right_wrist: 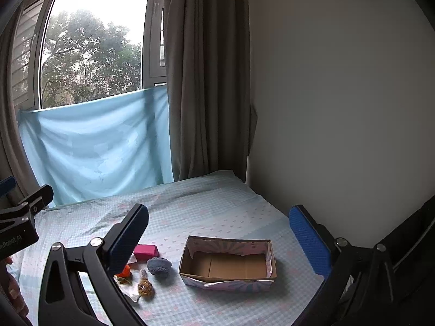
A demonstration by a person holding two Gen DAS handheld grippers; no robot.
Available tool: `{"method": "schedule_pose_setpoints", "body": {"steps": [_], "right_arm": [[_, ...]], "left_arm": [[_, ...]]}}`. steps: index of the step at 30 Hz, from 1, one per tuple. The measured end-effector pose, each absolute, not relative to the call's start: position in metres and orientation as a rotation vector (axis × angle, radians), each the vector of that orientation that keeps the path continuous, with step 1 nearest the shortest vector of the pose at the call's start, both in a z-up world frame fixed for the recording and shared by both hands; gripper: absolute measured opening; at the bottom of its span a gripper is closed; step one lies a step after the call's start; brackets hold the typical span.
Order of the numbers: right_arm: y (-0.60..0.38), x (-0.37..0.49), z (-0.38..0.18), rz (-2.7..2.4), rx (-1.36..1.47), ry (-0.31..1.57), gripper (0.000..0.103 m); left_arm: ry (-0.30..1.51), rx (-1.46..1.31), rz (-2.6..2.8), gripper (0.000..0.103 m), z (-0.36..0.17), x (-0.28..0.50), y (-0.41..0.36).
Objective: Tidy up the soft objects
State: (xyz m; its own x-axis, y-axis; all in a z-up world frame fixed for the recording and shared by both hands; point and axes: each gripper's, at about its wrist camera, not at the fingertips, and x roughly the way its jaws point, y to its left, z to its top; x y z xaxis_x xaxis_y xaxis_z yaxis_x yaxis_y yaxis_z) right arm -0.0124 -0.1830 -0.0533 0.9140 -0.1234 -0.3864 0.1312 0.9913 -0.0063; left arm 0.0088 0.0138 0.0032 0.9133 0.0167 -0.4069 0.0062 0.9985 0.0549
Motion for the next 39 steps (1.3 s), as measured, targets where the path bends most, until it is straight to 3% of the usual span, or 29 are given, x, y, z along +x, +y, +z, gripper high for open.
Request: {"method": "schedule_pose_setpoints", "body": {"steps": [39], "right_arm": [[-0.172,-0.017,-0.056,-0.146,0.03,0.404,0.103]], "left_arm": [[0.448,0.045,-0.018,0.103,0.002,0.011,0.031]]}}
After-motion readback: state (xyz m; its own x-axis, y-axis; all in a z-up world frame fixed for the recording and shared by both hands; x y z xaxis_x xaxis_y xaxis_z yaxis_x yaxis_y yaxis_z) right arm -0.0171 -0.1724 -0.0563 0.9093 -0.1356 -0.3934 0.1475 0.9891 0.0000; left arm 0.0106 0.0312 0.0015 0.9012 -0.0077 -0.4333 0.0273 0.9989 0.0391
